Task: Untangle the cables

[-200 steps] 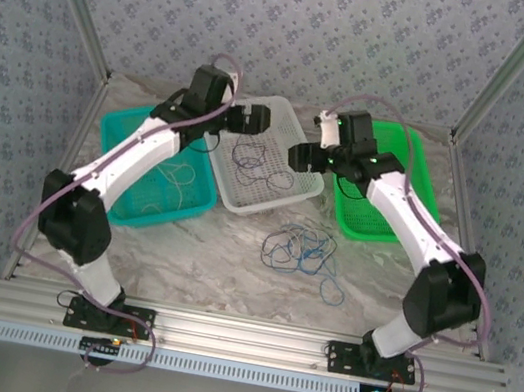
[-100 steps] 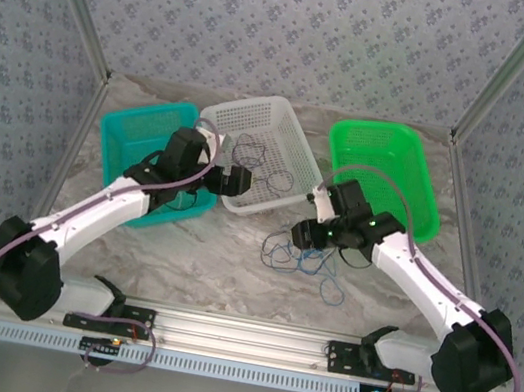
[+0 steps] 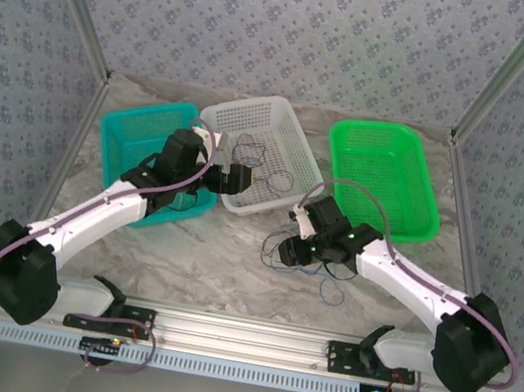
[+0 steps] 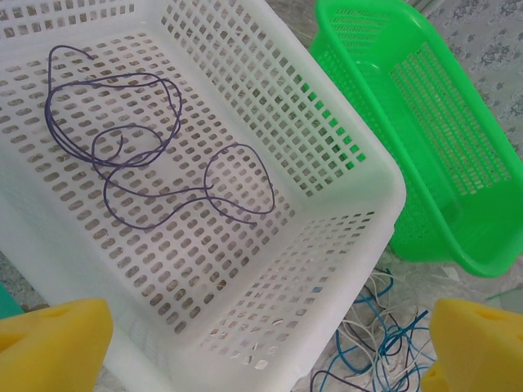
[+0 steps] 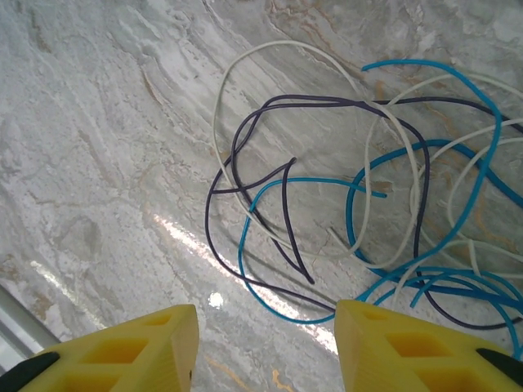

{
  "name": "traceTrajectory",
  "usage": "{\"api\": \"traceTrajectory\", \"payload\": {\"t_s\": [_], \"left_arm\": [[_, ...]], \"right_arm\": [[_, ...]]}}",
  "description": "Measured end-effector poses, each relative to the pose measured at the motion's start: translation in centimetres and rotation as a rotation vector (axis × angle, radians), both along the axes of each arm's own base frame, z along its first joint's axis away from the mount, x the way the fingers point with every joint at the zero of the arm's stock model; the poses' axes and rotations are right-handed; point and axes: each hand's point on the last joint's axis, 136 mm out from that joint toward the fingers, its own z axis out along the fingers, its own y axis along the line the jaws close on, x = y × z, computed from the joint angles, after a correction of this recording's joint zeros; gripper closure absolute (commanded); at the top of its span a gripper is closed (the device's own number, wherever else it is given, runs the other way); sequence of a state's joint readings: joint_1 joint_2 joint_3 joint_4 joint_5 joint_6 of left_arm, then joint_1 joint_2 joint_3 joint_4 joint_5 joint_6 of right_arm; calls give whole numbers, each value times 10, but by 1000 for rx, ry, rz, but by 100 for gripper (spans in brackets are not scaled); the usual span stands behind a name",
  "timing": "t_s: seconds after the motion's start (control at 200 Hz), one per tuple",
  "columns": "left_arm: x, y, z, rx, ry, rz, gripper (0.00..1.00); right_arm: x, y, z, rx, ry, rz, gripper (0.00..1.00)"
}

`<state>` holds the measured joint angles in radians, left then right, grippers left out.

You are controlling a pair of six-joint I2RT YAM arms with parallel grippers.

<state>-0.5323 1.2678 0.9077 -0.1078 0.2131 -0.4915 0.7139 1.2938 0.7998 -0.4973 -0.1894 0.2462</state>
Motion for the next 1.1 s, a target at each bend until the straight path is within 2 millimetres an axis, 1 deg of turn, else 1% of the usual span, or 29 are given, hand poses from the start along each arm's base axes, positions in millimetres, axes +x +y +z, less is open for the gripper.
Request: {"api": "traceTrajectory", "payload": {"t_s": [0.25,0.41,0.49,0.54,0.745,0.819,0.884,0.964,1.024,1.099], "left_arm": [[0,0,0,-4,5,5,1],[-1,1,-3,0,8,8,1],[-2,3,-6,5,13,11,1],[-1,3,-6,7,13,15,1],[-2,5,-10,14,16,20,0],[-2,5,-10,14,16,22,1],[-3,6,-9,14,12,24,1],[-4,7,-6,9,5,23,1],[-4,7,-4,7,0,23,0],[-4,6,-2,0,-8,19,0]], "right_arm": [[0,9,-29,-68,38,40,55],[4,9,-37,-103,36,51,59],[7,10,-38,-111,28,56,64],[9,12,-38,-115,22,60,70],[16,12,-41,-134,8,56,100],[17,13,-39,-134,-1,56,100],[18,13,-32,-124,-15,54,100],[19,14,-15,-89,-44,51,100],[21,16,7,-43,-81,48,100],[25,20,45,40,-140,43,100]]}}
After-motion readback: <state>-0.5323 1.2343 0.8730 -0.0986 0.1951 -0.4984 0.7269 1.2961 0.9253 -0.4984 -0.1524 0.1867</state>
